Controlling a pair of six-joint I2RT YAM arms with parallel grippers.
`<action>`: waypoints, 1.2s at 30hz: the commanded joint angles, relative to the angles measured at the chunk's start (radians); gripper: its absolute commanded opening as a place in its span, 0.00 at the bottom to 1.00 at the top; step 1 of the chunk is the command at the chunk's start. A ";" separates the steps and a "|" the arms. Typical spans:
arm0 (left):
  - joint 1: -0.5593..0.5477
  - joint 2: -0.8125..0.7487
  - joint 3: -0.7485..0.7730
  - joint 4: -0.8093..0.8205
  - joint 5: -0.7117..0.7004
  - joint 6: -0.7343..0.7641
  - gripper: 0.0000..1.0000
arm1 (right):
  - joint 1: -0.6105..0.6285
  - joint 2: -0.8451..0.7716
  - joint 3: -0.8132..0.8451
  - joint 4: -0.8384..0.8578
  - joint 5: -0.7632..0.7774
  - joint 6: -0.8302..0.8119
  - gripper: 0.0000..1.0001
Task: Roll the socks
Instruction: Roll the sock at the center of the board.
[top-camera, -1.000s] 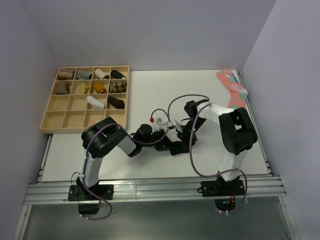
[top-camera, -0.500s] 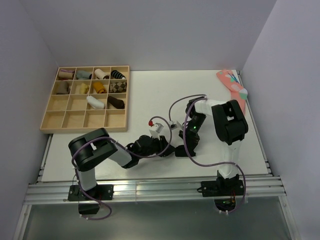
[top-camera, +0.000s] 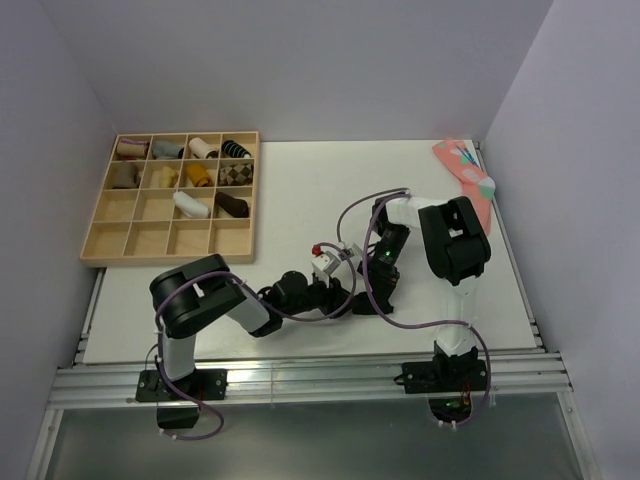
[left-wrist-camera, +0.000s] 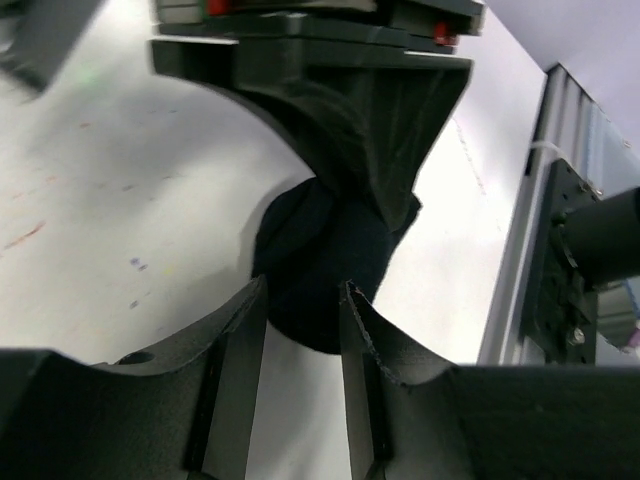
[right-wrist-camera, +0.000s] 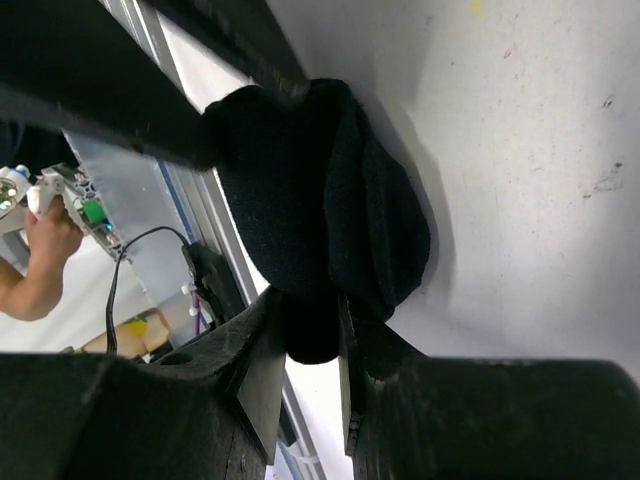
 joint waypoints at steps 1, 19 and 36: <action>-0.006 0.029 0.044 0.085 0.117 0.056 0.40 | -0.007 0.030 0.021 0.056 0.085 0.001 0.24; 0.006 0.107 0.150 -0.039 0.197 0.066 0.49 | -0.007 0.028 0.021 0.065 0.098 0.024 0.24; 0.009 0.152 0.259 -0.310 0.164 0.023 0.00 | -0.007 -0.097 -0.047 0.211 0.117 0.091 0.39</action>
